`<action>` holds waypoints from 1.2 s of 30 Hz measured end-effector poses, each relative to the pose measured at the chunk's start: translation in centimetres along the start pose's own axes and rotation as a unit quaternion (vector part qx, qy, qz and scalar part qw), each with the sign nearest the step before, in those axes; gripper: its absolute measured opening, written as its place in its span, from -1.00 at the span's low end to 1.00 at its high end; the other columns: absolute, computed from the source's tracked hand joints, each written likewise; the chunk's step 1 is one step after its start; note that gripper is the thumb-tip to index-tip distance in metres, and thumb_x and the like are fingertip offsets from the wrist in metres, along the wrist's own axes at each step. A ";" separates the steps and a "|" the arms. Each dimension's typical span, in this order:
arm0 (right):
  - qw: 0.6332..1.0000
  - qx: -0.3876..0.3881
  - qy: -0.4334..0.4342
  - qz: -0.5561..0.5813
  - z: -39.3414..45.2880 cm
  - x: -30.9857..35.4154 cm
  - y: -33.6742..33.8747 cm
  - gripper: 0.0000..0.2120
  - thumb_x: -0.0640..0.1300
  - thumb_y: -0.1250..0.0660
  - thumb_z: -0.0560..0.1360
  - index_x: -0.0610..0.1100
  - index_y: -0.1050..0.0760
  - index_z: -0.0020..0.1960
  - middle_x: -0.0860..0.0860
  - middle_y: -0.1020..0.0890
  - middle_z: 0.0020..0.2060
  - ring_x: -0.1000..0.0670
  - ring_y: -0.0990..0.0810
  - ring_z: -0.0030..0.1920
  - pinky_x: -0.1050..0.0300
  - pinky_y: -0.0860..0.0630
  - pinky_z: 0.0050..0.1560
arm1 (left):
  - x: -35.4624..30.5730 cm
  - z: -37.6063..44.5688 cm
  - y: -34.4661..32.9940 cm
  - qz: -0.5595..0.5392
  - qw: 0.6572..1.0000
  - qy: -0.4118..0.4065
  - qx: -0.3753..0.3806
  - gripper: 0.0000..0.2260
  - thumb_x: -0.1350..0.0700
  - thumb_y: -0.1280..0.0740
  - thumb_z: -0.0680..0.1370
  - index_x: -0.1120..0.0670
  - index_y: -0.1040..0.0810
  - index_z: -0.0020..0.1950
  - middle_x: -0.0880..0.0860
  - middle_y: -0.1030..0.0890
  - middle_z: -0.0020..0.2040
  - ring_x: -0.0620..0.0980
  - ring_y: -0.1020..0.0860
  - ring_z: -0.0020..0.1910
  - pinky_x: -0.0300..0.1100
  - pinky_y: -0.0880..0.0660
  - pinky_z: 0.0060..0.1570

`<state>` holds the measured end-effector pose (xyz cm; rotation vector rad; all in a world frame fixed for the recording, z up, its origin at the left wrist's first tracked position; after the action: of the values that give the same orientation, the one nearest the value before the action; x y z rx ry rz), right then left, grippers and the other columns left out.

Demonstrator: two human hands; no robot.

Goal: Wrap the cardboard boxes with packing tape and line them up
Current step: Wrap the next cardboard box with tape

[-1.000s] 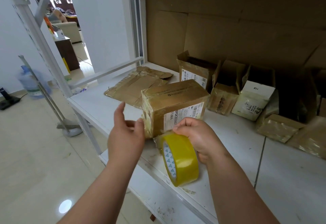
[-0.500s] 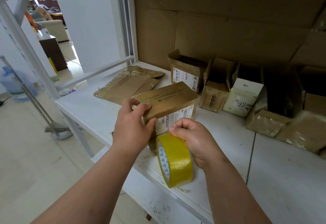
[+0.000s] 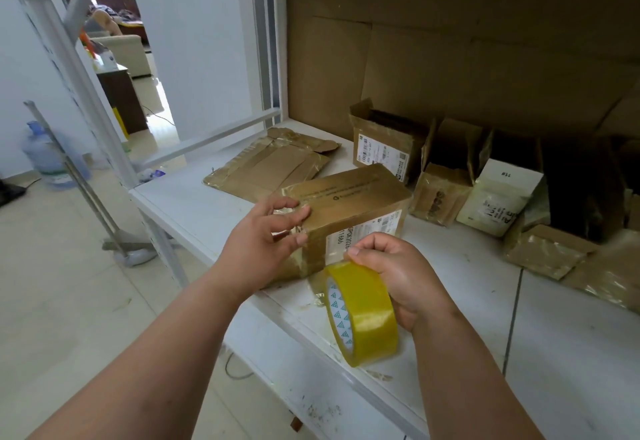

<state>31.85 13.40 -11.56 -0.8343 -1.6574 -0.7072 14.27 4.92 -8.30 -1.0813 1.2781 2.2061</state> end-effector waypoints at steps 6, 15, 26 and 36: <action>1.000 -0.002 -0.015 0.027 -0.5 0.1 -0.2 -0.91 -0.30 -0.40 0.50 -0.20 -0.56 -0.18 -0.20 -0.64 -0.19 -0.12 -0.59 -0.20 -0.03 -0.57 -0.11 | -0.2 -1.3 1.0 0.001 0.995 0.006 -0.100 -0.68 0.14 -0.40 0.56 -0.07 -0.58 0.31 -0.21 -0.51 0.30 -0.22 -0.59 0.01 -0.24 -0.51 0.14; 0.999 -0.013 0.020 0.038 -1.2 0.2 0.3 -0.75 -0.28 -0.41 0.50 -0.05 -0.61 -0.32 -0.17 -0.65 -0.21 -0.15 -0.60 -0.13 -0.17 -0.56 0.06 | -4.0 -4.4 -3.0 -0.026 0.995 -0.035 -0.090 -0.97 -0.02 -0.42 0.48 -0.14 -0.66 -0.14 -0.18 -0.56 -0.11 -0.20 -0.55 -0.05 -0.36 -0.44 -0.11; 0.985 -0.090 0.088 -0.115 -3.3 1.6 1.4 -0.90 -0.16 -0.41 0.52 -0.04 -0.66 -0.16 0.03 -0.70 -0.17 0.00 -0.66 -0.06 0.03 -0.59 0.05 | -4.4 -3.4 -4.1 -0.059 0.993 0.101 -0.031 -0.84 0.18 -0.47 0.48 0.01 -0.68 -0.29 -0.08 -0.64 -0.24 -0.28 -0.54 -0.24 -0.47 -0.36 -0.34; 0.995 -0.012 0.003 -0.100 -5.2 -0.3 2.6 -0.50 -0.04 -0.56 0.39 0.00 -0.51 0.28 0.06 -0.69 -0.14 0.14 -0.67 -0.09 0.20 -0.57 0.01 | -4.2 -3.5 -5.0 -0.108 0.983 0.120 -0.090 -0.79 0.17 -0.41 0.54 0.05 -0.61 -0.31 -0.01 -0.62 -0.26 0.03 -0.56 -0.27 -0.04 -0.57 -0.19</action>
<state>36.96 10.67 -10.59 -0.6878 -1.7461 -0.8690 21.66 4.75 -8.96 -1.5195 1.0086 2.1053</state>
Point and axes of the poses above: each hand's wrist, its own z-axis towards the middle knuckle, its own y-axis out of the back of the hand, x = y × z, the point moved 8 cm from there along z, towards the middle knuckle
